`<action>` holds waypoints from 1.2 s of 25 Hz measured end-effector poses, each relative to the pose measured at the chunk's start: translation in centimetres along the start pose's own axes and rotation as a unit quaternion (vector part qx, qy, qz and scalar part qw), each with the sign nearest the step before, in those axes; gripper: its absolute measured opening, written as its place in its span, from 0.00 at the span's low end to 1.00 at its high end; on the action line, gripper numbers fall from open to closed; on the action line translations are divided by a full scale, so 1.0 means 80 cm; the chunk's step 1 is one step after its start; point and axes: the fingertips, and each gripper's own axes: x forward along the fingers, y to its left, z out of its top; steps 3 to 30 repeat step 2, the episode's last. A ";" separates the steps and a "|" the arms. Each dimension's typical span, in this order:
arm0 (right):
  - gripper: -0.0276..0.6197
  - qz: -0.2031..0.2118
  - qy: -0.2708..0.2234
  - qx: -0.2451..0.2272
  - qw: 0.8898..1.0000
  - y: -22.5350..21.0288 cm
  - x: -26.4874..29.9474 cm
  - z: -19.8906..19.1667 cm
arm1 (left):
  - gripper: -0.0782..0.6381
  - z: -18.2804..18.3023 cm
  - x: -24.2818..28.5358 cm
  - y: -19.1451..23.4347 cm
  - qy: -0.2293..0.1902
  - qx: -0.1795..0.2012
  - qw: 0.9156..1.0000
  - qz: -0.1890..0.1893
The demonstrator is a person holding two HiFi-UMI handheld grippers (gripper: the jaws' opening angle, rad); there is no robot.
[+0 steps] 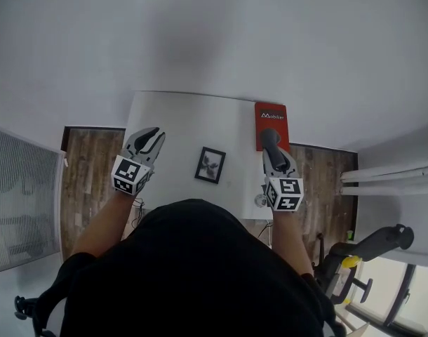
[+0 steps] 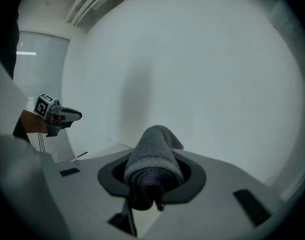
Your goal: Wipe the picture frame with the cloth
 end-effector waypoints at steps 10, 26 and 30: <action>0.21 -0.001 0.001 0.001 1.000 -0.002 -0.003 -0.001 | 0.22 0.001 0.000 -0.005 0.002 -0.001 1.000 -0.003; 0.21 -0.001 0.001 0.001 1.000 -0.002 -0.003 -0.001 | 0.22 0.001 0.000 -0.005 0.002 -0.001 1.000 -0.003; 0.21 -0.001 0.001 0.001 1.000 -0.002 -0.003 -0.001 | 0.22 0.001 0.000 -0.005 0.002 -0.001 1.000 -0.003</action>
